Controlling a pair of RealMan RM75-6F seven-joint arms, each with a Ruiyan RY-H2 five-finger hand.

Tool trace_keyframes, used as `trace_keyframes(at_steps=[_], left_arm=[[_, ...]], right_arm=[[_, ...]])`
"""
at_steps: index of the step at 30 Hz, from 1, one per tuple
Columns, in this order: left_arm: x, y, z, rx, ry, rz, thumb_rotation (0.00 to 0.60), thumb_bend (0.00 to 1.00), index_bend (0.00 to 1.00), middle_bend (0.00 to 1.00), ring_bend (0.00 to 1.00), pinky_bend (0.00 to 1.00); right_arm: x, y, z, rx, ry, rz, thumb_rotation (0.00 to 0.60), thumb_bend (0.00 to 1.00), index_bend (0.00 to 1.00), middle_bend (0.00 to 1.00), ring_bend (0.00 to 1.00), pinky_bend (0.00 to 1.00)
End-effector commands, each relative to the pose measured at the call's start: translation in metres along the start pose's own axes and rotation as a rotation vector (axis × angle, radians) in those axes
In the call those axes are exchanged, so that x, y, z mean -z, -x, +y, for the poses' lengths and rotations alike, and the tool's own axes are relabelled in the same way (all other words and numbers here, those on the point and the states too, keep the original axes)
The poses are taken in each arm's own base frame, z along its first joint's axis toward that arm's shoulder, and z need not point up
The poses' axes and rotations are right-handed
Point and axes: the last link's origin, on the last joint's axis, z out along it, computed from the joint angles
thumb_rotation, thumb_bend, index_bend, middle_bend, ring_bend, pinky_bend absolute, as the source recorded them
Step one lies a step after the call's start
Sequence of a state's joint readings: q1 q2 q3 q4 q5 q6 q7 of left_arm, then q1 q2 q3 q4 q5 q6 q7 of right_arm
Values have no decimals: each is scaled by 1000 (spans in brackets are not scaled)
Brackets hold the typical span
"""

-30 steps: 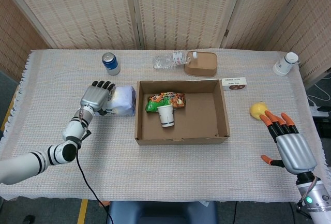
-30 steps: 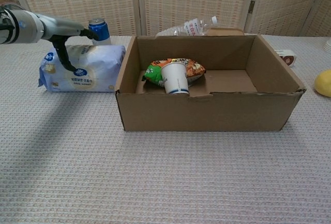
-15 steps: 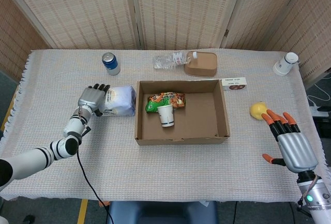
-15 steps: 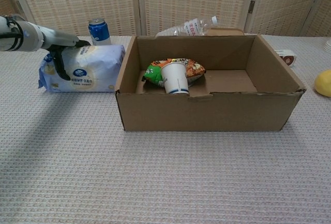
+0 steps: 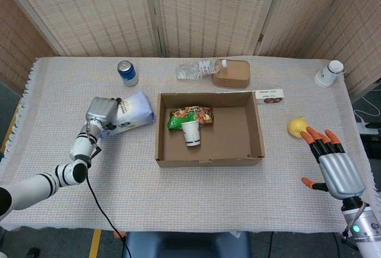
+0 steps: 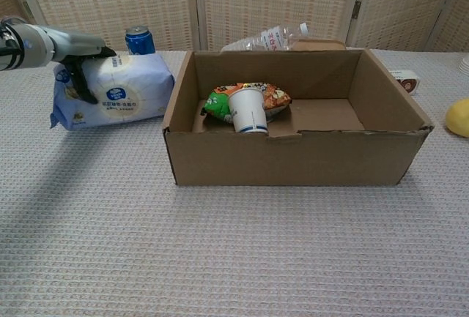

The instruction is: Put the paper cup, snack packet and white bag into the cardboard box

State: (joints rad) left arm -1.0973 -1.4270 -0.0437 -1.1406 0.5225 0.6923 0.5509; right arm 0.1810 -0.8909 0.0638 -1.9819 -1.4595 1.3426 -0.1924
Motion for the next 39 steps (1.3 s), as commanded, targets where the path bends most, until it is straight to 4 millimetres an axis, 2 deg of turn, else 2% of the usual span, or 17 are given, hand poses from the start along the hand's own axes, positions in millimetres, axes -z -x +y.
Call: trace_keyframes(at_steps=[1, 10, 13, 16, 19, 23, 27, 34, 39], left_arm=[[4, -10, -8, -11, -6, 27, 600, 370, 777, 826, 764, 875], [20, -73, -38, -87, -46, 179, 600, 378, 795, 849, 782, 884], [29, -98, -37, -94, -41, 228, 600, 377, 795, 851, 784, 886], [38, -122, -26, -64, -16, 278, 600, 378, 796, 855, 793, 894], [48, -144, -5, 13, 21, 310, 600, 377, 797, 857, 805, 906], [63, -167, 37, 107, 101, 346, 600, 378, 799, 858, 809, 910], [78, -178, 78, 181, 191, 355, 600, 378, 799, 862, 809, 910], [89, -172, 143, 286, 291, 318, 600, 379, 801, 863, 809, 911], [86, -152, 182, 350, 303, 287, 600, 380, 801, 864, 809, 911]], right_arm=[[0, 0, 0, -1, 0, 0, 600, 0, 4, 0, 0, 0], [1, -2, -2, -11, -8, 3, 600, 0, 4, 0, 0, 0], [2, -2, -3, -12, -12, 1, 600, 0, 3, 0, 0, 0], [2, -2, -4, -14, -16, -1, 600, 0, 4, 0, 0, 0], [2, -1, -4, -14, -17, -5, 600, 0, 4, 0, 0, 0], [2, -1, -4, -14, -16, -5, 600, 0, 4, 0, 0, 0], [2, -2, -4, -18, -17, 0, 600, 0, 4, 0, 0, 0], [3, -5, -4, -22, -18, 9, 600, 0, 4, 0, 0, 0], [3, -7, -4, -23, -18, 14, 600, 0, 3, 0, 0, 0]])
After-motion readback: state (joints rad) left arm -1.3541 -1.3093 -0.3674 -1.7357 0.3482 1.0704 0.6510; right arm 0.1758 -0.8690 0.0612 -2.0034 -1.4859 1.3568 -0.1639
